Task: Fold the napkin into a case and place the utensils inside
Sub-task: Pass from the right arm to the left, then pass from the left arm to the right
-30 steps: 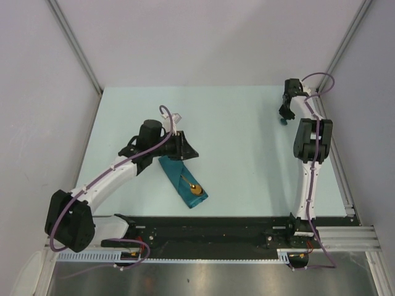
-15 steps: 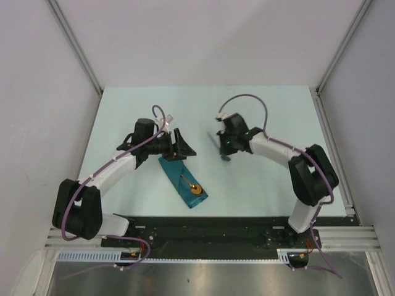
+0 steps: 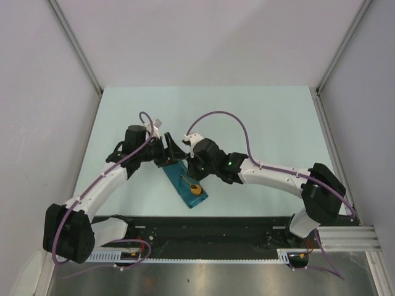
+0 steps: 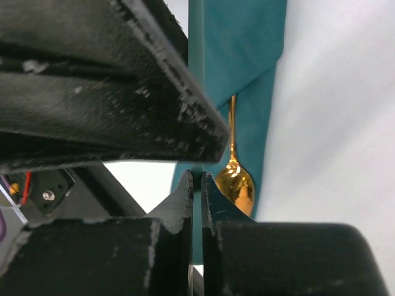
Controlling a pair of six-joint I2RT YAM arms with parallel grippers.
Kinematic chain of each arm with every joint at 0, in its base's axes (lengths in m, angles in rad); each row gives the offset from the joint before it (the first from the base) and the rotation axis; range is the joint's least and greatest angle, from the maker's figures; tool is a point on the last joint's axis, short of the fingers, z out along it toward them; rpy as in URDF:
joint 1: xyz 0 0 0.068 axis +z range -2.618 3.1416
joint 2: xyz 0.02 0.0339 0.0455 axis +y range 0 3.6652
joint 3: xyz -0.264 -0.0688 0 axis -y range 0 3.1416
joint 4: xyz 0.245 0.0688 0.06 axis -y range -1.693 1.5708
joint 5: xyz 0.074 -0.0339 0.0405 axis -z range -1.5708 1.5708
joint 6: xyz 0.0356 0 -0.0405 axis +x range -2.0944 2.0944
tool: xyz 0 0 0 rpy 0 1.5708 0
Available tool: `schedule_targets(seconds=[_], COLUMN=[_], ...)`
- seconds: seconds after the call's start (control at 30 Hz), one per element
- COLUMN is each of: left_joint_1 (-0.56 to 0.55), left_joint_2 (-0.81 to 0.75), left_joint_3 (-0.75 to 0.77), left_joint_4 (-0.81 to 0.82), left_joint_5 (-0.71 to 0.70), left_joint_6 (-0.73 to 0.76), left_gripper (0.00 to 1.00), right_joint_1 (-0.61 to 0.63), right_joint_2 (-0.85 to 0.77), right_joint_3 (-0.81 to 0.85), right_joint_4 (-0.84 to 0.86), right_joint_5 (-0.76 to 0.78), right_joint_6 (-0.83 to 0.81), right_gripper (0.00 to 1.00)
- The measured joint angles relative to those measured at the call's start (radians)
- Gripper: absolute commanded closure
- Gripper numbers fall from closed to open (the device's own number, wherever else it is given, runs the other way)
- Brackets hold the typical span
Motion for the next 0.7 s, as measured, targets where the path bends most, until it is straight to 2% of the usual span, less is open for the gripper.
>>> schedule_targets(seconds=[0.03,0.1,0.13,0.2,0.23,0.27,0.3,0.37,0.53,0.7], left_joint_1=[0.002,0.005,0.010,0.019,0.025,0.029,0.035,0.036,0.086,0.119], left_joint_2=[-0.009,-0.013,-0.013,-0.013,-0.012,-0.011,-0.011,-0.019,-0.025,-0.059], left_joint_3=[0.000,0.000,-0.001,-0.004,-0.005,-0.006,-0.006,-0.003,-0.024,-0.094], left_joint_4=[-0.008,-0.015,-0.018,-0.021,-0.020,-0.019,-0.012,0.018,0.082,0.233], left_joint_5=[-0.005,-0.015,-0.017,-0.016,-0.014,-0.011,0.013,0.045,0.099,0.197], left_joint_6=[-0.002,-0.007,-0.009,-0.013,-0.011,-0.013,-0.031,-0.031,0.003,-0.012], left_gripper=[0.40,0.56,0.68,0.78,0.98,1.00,1.00,1.00,1.00,1.00], right_joint_1=[0.012,0.027,0.035,0.050,0.057,0.062,0.067,0.072,0.003,-0.134], right_joint_2=[-0.005,-0.022,-0.034,-0.056,-0.069,-0.081,-0.095,-0.109,-0.198,-0.304], right_joint_3=[-0.001,-0.009,-0.013,-0.015,-0.015,-0.015,-0.015,-0.021,-0.084,-0.260], right_joint_4=[0.004,0.011,0.011,0.009,0.009,0.008,0.003,-0.005,0.008,0.100], right_joint_5=[0.014,0.035,0.048,0.068,0.077,0.081,0.084,0.086,-0.044,-0.209], right_joint_6=[0.011,0.031,0.040,0.051,0.055,0.058,0.060,0.072,0.133,0.245], right_gripper=[1.00,1.00,1.00,1.00,0.96,0.72,0.62,0.49,0.39,0.37])
